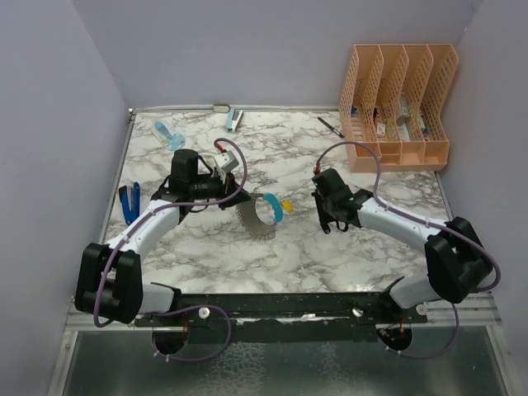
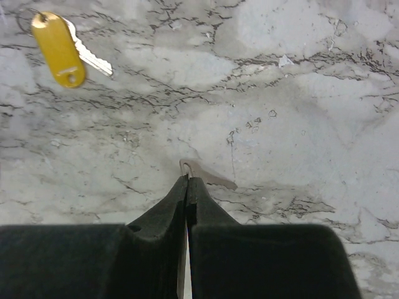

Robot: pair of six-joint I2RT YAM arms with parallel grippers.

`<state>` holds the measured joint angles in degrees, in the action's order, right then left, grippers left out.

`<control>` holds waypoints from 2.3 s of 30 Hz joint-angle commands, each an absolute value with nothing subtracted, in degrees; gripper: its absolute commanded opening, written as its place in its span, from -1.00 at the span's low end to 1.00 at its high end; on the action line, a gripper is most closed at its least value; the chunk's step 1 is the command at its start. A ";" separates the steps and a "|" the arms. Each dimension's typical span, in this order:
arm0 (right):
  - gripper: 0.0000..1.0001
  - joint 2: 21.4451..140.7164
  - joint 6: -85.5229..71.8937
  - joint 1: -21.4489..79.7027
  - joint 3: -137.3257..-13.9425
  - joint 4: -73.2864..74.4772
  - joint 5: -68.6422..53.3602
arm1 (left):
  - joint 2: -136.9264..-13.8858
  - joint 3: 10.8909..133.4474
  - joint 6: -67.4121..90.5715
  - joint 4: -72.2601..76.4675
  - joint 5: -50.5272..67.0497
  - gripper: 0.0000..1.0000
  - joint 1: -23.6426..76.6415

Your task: Put the keys on the keyring

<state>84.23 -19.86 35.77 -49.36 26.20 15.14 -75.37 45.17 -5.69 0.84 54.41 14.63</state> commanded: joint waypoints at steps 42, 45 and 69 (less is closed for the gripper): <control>-0.97 77.71 -26.10 49.18 -60.52 5.45 -10.74 | -73.83 44.73 -3.77 3.24 55.30 -1.00 14.41; -0.97 80.16 -26.02 49.56 -62.28 4.92 -10.02 | -73.66 44.96 -3.95 2.80 54.81 -1.00 14.39; -0.97 88.97 -25.21 50.19 -69.99 7.64 -6.73 | -73.64 45.45 -1.91 2.54 55.11 -1.00 14.40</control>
<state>87.94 -25.45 49.82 -68.31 7.29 -8.40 -75.26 44.58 -2.87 1.63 54.35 14.63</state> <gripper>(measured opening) 0.017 0.102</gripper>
